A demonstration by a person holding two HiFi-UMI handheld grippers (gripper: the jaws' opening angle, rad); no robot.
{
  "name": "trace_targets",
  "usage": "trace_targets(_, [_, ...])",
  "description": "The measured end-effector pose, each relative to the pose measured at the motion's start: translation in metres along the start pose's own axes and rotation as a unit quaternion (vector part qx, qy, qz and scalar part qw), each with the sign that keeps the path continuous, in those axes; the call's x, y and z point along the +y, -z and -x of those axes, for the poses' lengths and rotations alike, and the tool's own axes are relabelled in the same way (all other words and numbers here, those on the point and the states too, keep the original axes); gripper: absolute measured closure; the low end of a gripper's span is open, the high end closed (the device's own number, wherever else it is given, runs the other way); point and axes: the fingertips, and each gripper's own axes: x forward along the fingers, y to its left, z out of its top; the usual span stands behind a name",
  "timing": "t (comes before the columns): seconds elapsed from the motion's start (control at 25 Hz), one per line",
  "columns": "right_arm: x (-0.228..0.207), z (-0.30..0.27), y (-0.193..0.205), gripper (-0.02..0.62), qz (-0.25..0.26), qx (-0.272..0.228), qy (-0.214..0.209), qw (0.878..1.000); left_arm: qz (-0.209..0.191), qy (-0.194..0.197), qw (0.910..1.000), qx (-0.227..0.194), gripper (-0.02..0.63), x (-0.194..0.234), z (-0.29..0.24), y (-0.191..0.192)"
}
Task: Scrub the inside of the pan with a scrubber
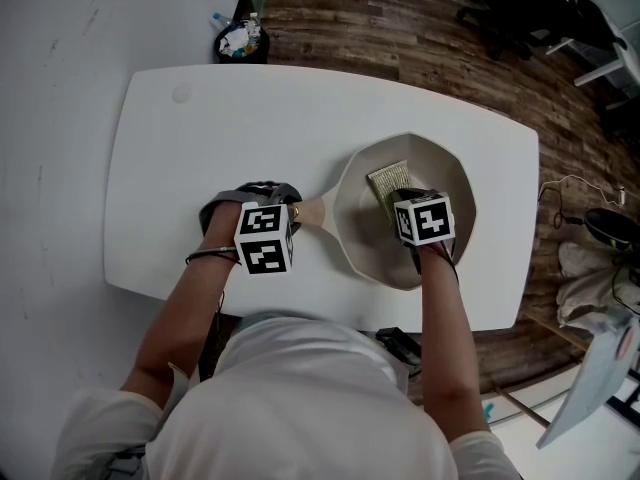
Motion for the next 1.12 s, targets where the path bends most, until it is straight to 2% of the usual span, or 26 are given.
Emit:
trace_targets(0.24, [-0.020,0.001,0.000,0.569,-0.018,0.003,0.029,0.999,0.001,-0.001,1.0000,-0.001,0.466,0.001,0.000,-0.001])
trace_targets(0.56, [-0.034,0.004,0.006,0.569,-0.021,0.020,0.047,0.998,0.001,-0.001,1.0000,0.000,0.468,0.000,-0.001,-0.001])
trace_targets(1.12, [-0.053,0.013,0.031,0.569,-0.012,0.088,0.068,0.994,0.005,-0.002,1.0000,-0.003,0.471,0.001,-0.001,0.000])
